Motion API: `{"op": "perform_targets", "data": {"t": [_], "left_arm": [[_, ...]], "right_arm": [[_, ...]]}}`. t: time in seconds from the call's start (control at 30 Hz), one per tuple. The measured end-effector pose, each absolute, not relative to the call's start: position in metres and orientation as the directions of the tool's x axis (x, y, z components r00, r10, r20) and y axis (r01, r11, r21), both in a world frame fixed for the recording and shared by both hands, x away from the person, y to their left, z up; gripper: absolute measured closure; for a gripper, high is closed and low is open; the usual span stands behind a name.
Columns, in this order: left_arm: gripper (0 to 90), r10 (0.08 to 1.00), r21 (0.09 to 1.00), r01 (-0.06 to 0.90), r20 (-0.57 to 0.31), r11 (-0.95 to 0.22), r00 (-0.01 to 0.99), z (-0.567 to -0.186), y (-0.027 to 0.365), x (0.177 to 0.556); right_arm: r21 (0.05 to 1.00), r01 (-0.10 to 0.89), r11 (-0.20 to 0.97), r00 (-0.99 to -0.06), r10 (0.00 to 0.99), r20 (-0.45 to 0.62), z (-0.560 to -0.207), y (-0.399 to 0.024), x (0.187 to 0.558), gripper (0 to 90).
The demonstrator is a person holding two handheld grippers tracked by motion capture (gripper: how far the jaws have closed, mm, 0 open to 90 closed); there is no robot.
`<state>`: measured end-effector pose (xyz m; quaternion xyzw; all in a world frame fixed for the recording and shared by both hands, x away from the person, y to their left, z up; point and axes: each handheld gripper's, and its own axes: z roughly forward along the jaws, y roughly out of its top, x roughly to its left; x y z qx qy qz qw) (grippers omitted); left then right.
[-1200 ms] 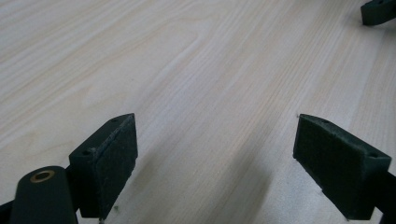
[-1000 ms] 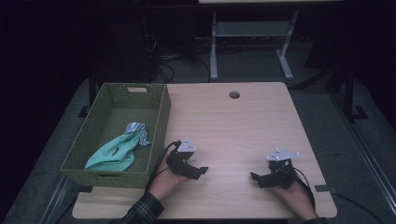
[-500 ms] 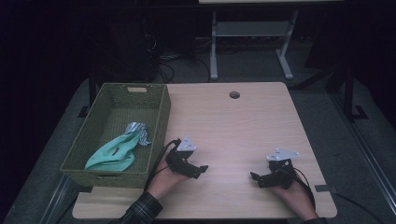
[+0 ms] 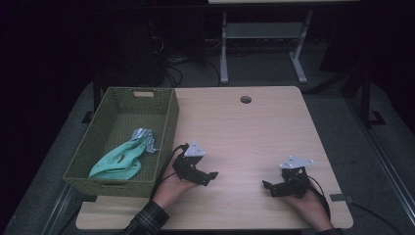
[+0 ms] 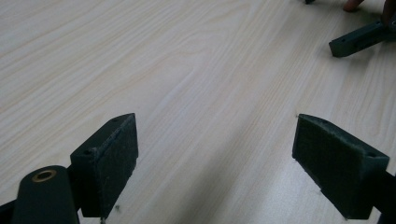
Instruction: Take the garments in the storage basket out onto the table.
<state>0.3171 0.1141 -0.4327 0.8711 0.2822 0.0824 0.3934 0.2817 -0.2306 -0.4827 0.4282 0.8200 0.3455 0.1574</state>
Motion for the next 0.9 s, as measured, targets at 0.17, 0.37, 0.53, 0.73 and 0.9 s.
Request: {"op": "perform_targets", "data": {"t": [0.17, 0.37, 0.53, 0.73, 0.9], "left_arm": [[13.8, 0.559, 0.736, 0.430, -0.085, -0.522, 0.825, -0.429, 0.114, 0.316], [13.8, 0.554, 0.735, 0.422, -0.076, -0.531, 0.829, -0.425, 0.114, 0.316], [13.8, 0.554, 0.740, 0.421, -0.080, -0.524, 0.829, -0.420, 0.114, 0.315], [13.9, 0.548, 0.745, 0.420, -0.087, -0.519, 0.832, -0.413, 0.116, 0.314], [13.8, 0.544, 0.745, 0.418, -0.088, -0.520, 0.834, -0.409, 0.116, 0.314]], "right_arm": [[0.701, 0.594, 0.395, -0.584, 0.811, 0.038, -0.483, -0.231, 0.282, 1.7], [0.702, 0.594, 0.394, -0.584, 0.811, 0.038, -0.483, -0.231, 0.282, 1.7], [0.701, 0.594, 0.395, -0.584, 0.811, 0.037, -0.483, -0.231, 0.282, 1.7], [0.701, 0.594, 0.395, -0.584, 0.811, 0.038, -0.483, -0.231, 0.282, 1.7], [0.702, 0.593, 0.394, -0.584, 0.811, 0.038, -0.483, -0.231, 0.282, 1.8]]}}
